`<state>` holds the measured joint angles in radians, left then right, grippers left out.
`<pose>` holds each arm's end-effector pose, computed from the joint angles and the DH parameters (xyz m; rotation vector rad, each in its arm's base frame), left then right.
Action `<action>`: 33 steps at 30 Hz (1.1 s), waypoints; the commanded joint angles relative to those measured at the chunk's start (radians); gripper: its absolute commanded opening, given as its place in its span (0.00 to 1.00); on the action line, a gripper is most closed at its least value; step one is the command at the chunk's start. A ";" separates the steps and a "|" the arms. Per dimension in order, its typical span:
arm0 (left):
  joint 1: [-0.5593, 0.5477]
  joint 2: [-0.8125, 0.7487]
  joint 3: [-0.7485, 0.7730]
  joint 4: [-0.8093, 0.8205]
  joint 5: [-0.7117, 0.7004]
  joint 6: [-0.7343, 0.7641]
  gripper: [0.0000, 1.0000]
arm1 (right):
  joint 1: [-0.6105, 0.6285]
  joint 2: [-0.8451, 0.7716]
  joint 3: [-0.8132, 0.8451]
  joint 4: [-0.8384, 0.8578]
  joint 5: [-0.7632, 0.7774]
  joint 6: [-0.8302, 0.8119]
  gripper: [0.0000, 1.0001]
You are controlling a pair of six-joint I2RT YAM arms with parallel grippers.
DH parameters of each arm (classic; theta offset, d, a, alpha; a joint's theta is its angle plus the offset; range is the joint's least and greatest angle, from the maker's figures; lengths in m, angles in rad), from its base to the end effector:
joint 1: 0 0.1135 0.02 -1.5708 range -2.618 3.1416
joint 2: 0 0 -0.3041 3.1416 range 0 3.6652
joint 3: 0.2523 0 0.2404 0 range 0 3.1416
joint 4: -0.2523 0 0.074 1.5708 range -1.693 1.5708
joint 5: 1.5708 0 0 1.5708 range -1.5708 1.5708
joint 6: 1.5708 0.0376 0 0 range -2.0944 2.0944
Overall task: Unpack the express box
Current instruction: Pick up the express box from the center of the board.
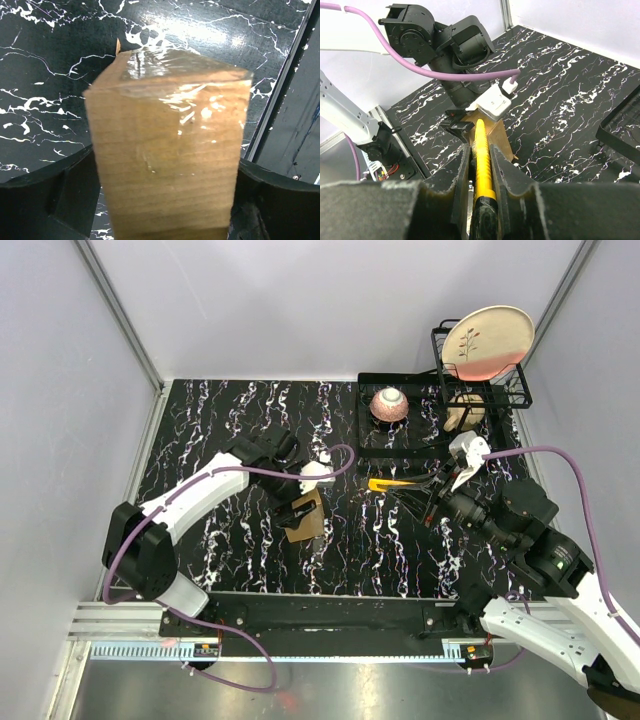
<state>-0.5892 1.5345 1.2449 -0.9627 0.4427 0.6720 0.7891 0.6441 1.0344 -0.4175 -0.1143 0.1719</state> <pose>0.2263 -0.1707 0.3059 1.6997 2.1598 -0.5993 0.0537 0.0602 0.4371 -0.5921 1.5532 0.8308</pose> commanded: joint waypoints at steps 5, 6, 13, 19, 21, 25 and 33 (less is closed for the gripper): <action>0.009 -0.059 -0.038 0.028 0.028 0.009 0.87 | 0.001 0.002 0.001 0.017 0.016 0.011 0.00; 0.009 -0.059 -0.047 0.030 0.025 0.012 0.87 | 0.001 0.000 0.003 0.017 0.016 0.011 0.00; 0.015 -0.044 -0.059 0.058 0.036 0.000 0.64 | 0.001 -0.003 -0.004 0.017 0.016 0.017 0.00; 0.015 -0.037 -0.052 0.105 0.030 -0.037 0.36 | 0.001 -0.004 -0.010 0.011 0.024 0.017 0.00; 0.015 -0.036 -0.042 0.110 0.031 -0.054 0.30 | 0.001 -0.004 -0.004 0.000 0.036 0.008 0.00; 0.017 -0.063 -0.012 0.107 0.059 -0.112 0.17 | 0.001 -0.008 0.001 -0.006 0.051 -0.017 0.00; 0.049 -0.139 0.250 0.022 0.243 -0.375 0.00 | 0.001 0.012 0.007 0.061 0.159 -0.256 0.00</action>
<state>-0.5613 1.4906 1.3437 -0.9577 0.5312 0.4690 0.7891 0.6434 1.0260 -0.4389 -0.0341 0.0696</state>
